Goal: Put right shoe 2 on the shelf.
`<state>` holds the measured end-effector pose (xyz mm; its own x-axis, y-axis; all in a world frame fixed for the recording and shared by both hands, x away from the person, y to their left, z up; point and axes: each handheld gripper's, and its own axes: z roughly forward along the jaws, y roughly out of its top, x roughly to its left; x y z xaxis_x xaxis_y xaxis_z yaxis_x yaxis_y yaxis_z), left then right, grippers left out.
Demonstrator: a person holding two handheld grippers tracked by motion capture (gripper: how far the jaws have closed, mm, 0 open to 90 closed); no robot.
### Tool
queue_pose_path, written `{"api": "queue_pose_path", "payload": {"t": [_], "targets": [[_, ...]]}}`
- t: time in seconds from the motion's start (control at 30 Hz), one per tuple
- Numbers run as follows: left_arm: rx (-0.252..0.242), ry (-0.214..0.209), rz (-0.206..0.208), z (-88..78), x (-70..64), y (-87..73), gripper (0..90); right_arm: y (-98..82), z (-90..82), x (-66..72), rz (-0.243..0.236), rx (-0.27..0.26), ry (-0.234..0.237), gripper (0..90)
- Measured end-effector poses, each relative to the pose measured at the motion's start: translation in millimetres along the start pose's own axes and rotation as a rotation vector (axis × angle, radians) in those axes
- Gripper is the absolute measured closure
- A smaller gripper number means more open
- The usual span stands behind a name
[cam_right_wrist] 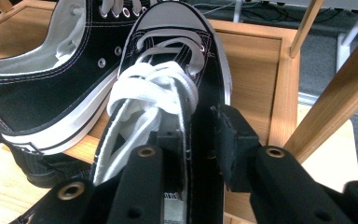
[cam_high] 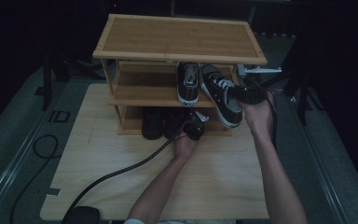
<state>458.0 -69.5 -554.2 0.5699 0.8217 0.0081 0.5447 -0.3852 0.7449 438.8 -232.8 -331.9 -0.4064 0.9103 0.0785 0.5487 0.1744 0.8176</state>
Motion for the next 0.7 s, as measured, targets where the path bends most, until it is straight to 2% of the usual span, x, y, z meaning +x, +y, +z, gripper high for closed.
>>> {"api": "queue_pose_path", "payload": {"t": [0.2,0.23,0.33,0.37,0.43,0.5,0.7], "targets": [[0.000,0.000,0.002,0.0,0.1,-0.1,90.0,-1.9,-6.5,-2.7,0.000,-0.016,0.011,66.5],[0.000,0.000,0.002,0.0,0.1,0.0,90.0,-1.9,-7.0,-2.6,-0.003,-0.015,0.011,67.7],[-0.001,0.001,0.001,0.0,-0.1,-0.1,90.0,-1.5,-8.2,-0.4,-0.010,-0.014,0.021,84.9],[-0.001,0.001,0.000,0.0,-0.1,-0.1,90.0,-1.5,-8.2,1.9,-0.015,-0.016,0.017,87.2],[0.000,0.001,0.001,0.0,0.0,0.0,90.0,-2.0,-8.3,6.9,-0.035,-0.022,-0.017,87.9],[0.000,0.001,0.001,0.0,0.0,-0.1,90.0,-3.8,-8.7,8.7,-0.035,-0.038,-0.034,88.2],[0.001,0.002,0.003,-0.2,0.2,-0.1,90.0,-5.7,-9.0,11.6,-0.026,-0.055,-0.058,88.4]]}}
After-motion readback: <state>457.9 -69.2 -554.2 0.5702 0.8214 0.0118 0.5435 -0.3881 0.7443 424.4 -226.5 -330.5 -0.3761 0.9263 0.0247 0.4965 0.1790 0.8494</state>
